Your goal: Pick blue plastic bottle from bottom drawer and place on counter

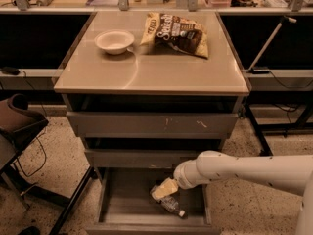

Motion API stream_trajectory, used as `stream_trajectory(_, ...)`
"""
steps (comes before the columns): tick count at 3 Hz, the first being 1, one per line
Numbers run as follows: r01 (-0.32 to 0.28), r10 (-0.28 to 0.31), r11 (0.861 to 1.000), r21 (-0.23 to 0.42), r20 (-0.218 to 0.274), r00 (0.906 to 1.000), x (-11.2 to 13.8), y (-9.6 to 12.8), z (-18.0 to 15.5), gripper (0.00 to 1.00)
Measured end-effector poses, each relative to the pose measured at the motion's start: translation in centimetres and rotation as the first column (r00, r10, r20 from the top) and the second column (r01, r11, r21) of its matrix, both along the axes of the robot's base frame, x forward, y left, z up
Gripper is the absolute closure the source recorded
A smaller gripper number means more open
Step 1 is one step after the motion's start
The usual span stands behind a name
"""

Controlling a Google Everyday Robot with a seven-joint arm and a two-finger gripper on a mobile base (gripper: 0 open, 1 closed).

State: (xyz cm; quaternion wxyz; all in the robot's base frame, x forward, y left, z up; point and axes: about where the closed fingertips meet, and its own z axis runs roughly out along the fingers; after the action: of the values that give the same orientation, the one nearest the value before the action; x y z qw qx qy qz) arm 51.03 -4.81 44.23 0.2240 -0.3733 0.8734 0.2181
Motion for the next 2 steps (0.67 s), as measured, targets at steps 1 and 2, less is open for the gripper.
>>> stream_trajectory(1,0.000,0.000,1.000,0.017,-0.020,0.9998,0.4,0.8,-1.6,0.00)
stream_trajectory(2,0.056,-0.052,0.998,0.039,-0.082,0.9952,-0.3,2.6,-7.2,0.00)
